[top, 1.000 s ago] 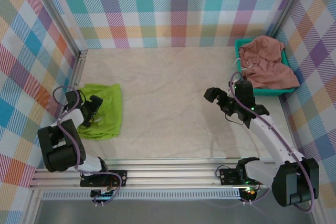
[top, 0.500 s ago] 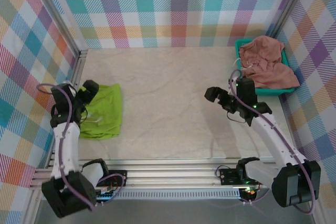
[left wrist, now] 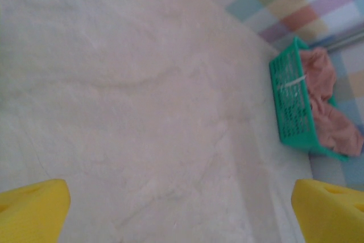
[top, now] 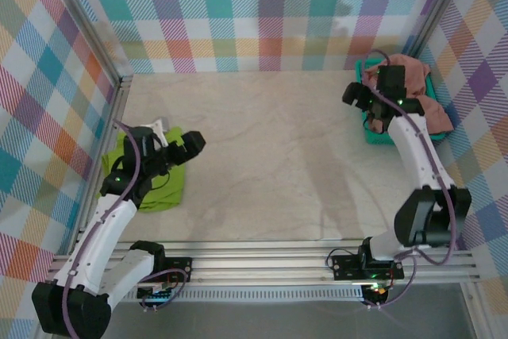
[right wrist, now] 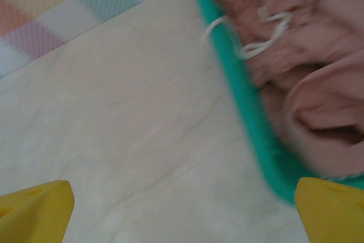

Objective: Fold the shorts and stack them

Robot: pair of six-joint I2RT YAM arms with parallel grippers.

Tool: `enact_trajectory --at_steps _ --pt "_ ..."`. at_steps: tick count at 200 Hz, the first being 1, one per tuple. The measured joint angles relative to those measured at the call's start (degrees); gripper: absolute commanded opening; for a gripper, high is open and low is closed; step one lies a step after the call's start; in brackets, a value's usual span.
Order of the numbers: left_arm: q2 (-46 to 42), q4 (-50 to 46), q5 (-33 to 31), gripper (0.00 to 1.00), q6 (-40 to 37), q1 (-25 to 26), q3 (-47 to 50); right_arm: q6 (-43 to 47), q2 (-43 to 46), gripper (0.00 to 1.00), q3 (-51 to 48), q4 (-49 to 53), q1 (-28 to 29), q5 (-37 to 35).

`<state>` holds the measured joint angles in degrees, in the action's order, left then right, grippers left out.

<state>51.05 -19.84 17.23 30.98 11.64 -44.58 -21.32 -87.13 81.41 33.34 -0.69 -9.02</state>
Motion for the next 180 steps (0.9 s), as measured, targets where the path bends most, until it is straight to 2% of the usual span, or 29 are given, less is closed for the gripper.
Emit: enact_trajectory --at_steps 21,54,91,140,164,180 --pt "0.0 0.1 -1.7 1.0 0.0 2.8 1.7 0.0 -6.8 1.0 5.1 1.2 -4.4 -3.0" --pt "0.1 0.3 -3.0 1.0 0.0 4.3 3.3 0.0 -16.4 0.96 11.3 3.9 -8.5 -8.2" --pt "0.2 0.5 -4.0 1.0 0.0 4.4 4.2 0.8 -19.8 0.89 11.5 6.8 -10.4 -10.4" --pt "0.9 0.5 -4.5 1.0 0.0 4.4 4.6 2.2 -28.8 0.88 16.9 9.6 -10.6 -10.6" --pt "1.0 0.5 -4.7 1.0 0.0 4.4 5.0 2.6 -32.6 0.77 17.2 10.5 -10.6 -9.8" --pt "1.0 0.5 -4.9 1.0 0.0 4.4 5.1 3.0 -34.2 0.63 17.3 10.6 -10.6 -9.3"
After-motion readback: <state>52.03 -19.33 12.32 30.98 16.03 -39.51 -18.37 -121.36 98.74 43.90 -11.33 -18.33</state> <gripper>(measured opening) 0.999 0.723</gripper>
